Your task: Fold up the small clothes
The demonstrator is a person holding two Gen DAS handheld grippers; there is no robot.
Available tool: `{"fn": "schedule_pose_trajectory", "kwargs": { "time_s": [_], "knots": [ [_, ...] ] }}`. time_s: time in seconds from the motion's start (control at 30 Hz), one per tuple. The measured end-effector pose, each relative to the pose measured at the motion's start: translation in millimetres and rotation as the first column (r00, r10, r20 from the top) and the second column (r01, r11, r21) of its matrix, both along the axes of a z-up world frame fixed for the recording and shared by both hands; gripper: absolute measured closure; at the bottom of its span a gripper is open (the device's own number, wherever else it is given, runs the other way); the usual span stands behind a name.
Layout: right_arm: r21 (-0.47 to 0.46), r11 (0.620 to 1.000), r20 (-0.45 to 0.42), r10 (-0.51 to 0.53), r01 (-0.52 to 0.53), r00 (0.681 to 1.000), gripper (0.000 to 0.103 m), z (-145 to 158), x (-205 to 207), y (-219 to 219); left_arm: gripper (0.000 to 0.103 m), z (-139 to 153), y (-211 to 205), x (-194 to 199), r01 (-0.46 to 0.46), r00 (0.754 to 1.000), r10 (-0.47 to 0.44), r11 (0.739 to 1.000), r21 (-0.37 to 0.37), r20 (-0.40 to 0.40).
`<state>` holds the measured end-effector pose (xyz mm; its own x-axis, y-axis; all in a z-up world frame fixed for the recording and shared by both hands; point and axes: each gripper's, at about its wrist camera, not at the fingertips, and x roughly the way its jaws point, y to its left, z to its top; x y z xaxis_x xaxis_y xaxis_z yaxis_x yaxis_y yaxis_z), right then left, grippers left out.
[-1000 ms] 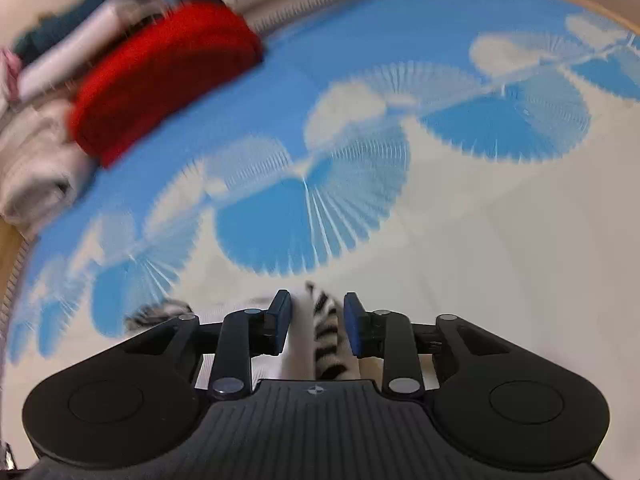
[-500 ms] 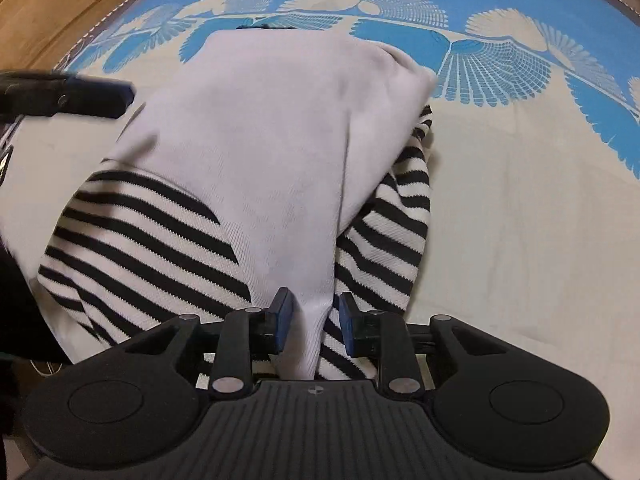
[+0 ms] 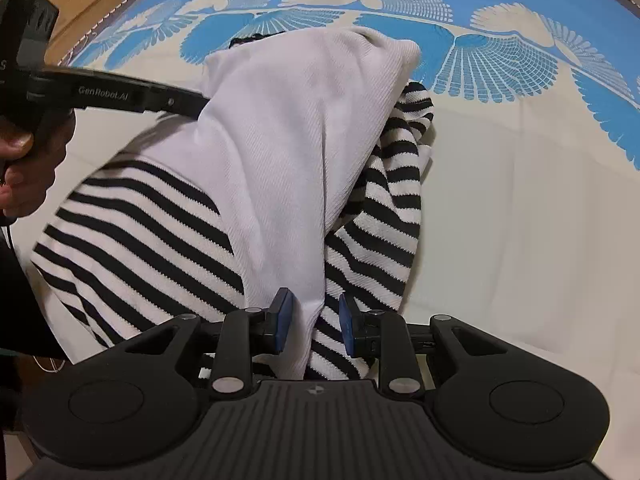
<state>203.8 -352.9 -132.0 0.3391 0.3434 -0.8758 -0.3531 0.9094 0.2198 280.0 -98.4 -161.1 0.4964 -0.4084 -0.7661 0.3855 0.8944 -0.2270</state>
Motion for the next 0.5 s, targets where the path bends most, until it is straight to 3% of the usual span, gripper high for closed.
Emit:
{"fn": "schedule_pose_trajectory", "kwargs": {
  "time_s": [0.17, 0.27, 0.37, 0.43, 0.5],
  "knots": [
    [0.016, 1.000, -0.005, -0.002, 0.002, 1.000, 0.077, 9, 1, 1, 0.081, 7, 6, 1, -0.024, 0.999, 0.022, 0.999, -0.031, -0.041],
    [0.204, 0.975, 0.086, -0.108, 0.089, 0.990, 0.077, 40, 7, -17, 0.080, 23, 11, 1, -0.008, 0.998, 0.003, 0.996, -0.087, -0.057],
    [0.372, 0.908, 0.159, -0.268, 0.194, 0.950, 0.073, 62, 15, -31, 0.078, 42, 11, -11, 0.097, 0.994, -0.102, 0.989, -0.115, -0.036],
    [0.375, 0.900, 0.189, -0.311, 0.224, 0.932, 0.073, 63, 23, -26, 0.078, 48, 6, -23, 0.203, 0.978, -0.206, 0.975, -0.090, -0.024],
    [0.339, 0.913, 0.217, -0.310, 0.226, 0.926, 0.073, 61, 33, -12, 0.078, 48, -3, -41, 0.339, 0.939, -0.341, 0.939, -0.048, -0.035]
  ]
}}
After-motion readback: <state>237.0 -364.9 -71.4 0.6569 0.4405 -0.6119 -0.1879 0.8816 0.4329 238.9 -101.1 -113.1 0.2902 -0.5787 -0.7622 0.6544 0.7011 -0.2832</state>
